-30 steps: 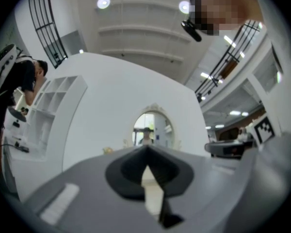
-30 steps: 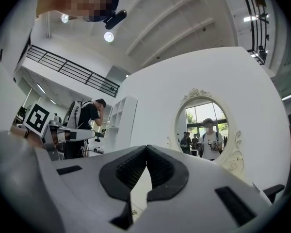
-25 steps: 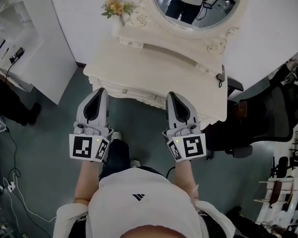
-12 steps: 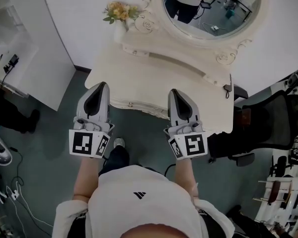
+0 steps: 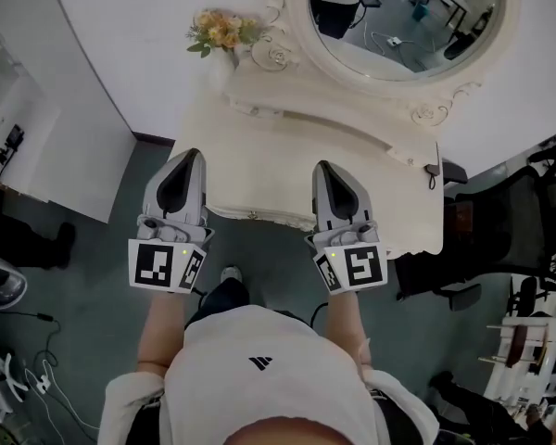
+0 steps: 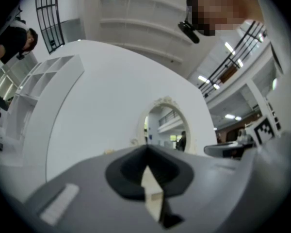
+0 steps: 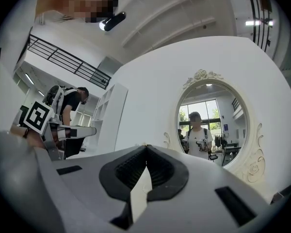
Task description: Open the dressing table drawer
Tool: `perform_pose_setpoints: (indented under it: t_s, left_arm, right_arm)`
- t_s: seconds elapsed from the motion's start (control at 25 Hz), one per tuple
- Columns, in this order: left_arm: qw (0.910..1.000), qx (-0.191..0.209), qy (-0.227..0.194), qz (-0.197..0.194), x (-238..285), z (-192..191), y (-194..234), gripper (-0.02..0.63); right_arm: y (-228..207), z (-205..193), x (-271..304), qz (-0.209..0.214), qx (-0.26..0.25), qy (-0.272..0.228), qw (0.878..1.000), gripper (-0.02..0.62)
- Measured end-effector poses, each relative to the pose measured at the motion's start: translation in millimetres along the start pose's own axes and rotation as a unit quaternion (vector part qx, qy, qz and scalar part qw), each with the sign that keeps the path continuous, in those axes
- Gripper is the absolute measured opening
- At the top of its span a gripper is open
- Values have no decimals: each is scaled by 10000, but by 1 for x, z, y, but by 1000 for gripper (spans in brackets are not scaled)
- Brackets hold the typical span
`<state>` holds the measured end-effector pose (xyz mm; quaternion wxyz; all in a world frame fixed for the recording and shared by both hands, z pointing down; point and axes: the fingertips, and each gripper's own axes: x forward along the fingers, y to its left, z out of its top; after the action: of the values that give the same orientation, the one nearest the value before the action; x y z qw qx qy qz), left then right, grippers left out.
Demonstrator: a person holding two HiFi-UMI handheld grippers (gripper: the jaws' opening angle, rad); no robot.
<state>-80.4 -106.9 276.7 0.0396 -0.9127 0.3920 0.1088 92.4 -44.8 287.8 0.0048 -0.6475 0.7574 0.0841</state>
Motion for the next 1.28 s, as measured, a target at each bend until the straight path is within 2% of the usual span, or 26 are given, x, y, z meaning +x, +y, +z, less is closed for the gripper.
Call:
perform_pose_setpoints:
  t_s: [0.32, 0.52, 0.88, 1.28]
  left_arm:
    - [9998, -8, 62, -210, 26, -8, 39, 8]
    - [9994, -48, 98, -319, 40, -16, 52, 8]
    - [9985, -207, 338, -364, 60, -41, 57, 8]
    - [9991, -159, 355, -171, 91, -51, 55, 8]
  right_arm:
    - [5, -9, 42, -210, 45, 41, 9998, -12]
    - [8, -24, 64, -206, 104, 246, 9994, -11]
    - [4, -85, 82, -166, 426, 978, 9942, -11]
    - [-19, -164, 131, 41, 1122, 1731, 9785, 5]
